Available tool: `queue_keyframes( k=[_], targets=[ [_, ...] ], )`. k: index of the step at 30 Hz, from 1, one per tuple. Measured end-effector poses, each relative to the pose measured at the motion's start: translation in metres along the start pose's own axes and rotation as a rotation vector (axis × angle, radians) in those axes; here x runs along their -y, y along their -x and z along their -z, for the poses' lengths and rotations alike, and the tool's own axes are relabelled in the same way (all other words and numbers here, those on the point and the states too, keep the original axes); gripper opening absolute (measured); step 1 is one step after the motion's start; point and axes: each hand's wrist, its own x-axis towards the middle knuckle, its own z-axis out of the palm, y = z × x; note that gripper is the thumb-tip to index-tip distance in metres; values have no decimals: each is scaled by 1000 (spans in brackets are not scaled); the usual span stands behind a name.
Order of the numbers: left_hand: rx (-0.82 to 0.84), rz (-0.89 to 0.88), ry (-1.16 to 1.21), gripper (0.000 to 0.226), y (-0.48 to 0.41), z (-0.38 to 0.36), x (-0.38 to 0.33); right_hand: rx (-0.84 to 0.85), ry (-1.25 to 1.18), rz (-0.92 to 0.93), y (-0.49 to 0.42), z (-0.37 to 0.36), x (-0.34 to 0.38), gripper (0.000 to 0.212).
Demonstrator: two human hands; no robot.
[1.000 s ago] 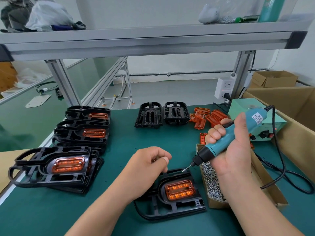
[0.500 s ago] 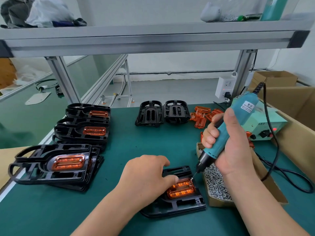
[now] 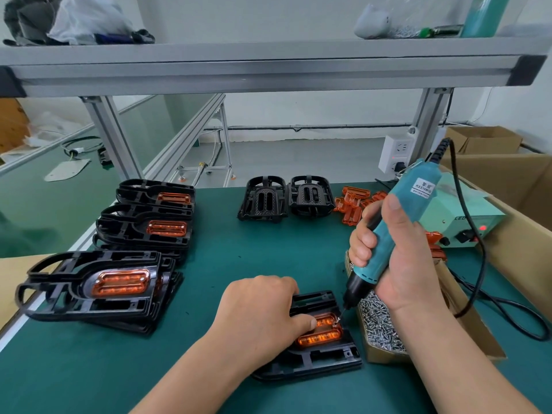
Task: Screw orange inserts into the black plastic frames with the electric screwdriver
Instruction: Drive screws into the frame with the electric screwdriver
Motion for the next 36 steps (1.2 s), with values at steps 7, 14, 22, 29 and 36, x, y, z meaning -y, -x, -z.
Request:
queue_keyframes(
  k=[7, 14, 22, 29, 36],
  targets=[
    [6, 12, 17, 54, 1, 0, -1, 42, 28, 1, 2, -1, -1, 56],
    [33, 15, 11, 49, -1, 1, -3, 176, 84, 21, 9, -12, 1, 57],
    [24, 15, 9, 51, -1, -2, -2, 286, 225, 33, 19, -26, 3, 58],
    [7, 16, 10, 52, 0, -2, -2, 316, 257, 28, 23, -29, 3, 59],
    [16, 19, 19, 49, 0, -1, -2, 282, 274, 33, 22, -31, 4, 57]
  ],
)
